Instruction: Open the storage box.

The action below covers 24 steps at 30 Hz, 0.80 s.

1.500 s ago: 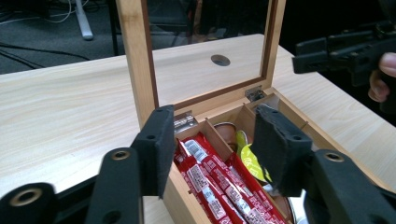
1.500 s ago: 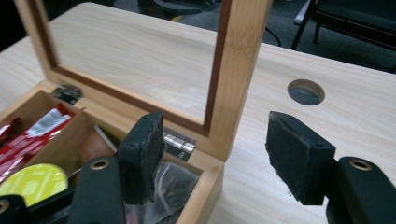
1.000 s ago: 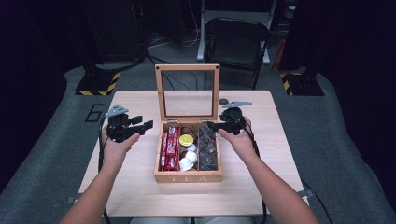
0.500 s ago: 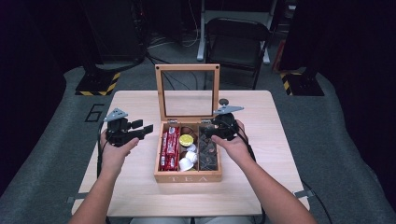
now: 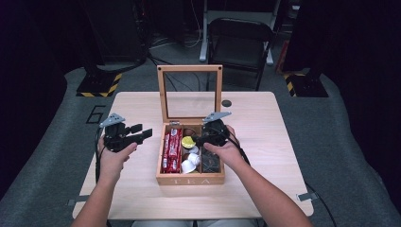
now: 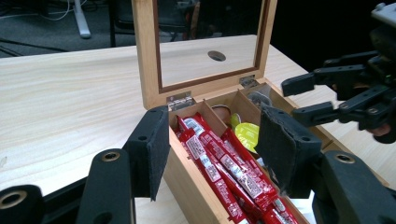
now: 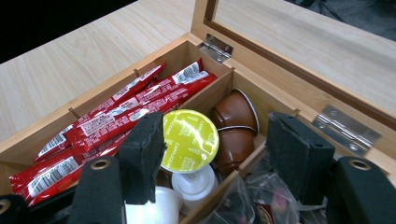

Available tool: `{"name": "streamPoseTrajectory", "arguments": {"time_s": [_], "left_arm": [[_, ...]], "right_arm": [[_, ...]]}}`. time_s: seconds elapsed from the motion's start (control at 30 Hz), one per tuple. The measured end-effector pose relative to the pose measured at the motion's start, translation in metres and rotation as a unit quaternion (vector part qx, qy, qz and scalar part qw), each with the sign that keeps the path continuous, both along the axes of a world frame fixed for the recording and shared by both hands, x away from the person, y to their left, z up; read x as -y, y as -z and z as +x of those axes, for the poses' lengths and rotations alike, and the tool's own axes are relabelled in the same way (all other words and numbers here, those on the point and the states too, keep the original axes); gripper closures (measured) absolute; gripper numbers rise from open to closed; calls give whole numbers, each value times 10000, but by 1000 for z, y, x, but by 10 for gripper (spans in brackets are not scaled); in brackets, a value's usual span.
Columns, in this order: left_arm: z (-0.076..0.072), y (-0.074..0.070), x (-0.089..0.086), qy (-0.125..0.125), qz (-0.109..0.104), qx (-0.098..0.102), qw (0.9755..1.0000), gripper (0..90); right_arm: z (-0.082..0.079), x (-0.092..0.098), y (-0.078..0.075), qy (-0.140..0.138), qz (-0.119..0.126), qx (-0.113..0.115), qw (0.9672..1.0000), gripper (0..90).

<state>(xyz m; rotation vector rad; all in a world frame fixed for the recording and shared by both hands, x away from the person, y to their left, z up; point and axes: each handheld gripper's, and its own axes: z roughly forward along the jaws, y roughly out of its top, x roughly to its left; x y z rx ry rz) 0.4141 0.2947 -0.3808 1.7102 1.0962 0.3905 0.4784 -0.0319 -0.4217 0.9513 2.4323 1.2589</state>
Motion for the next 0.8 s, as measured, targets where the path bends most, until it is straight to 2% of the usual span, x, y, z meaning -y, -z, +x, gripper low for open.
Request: {"name": "streamPoseTrajectory", "arguments": {"time_s": [0.27, 0.57, 0.8], "left_arm": [[-3, 0, 0, -52, 22, 50, 10000, 437], [-3, 2, 1, -16, 112, 18, 9999, 440], [-5, 3, 1, -33, 53, 18, 10000, 441]], "right_arm": [[5, -10, 12, -118, -102, -86, 9998, 357], [7, -18, 24, -224, -128, -151, 9996, 335], [9, -22, 29, -344, -187, -136, 9991, 333]]}}
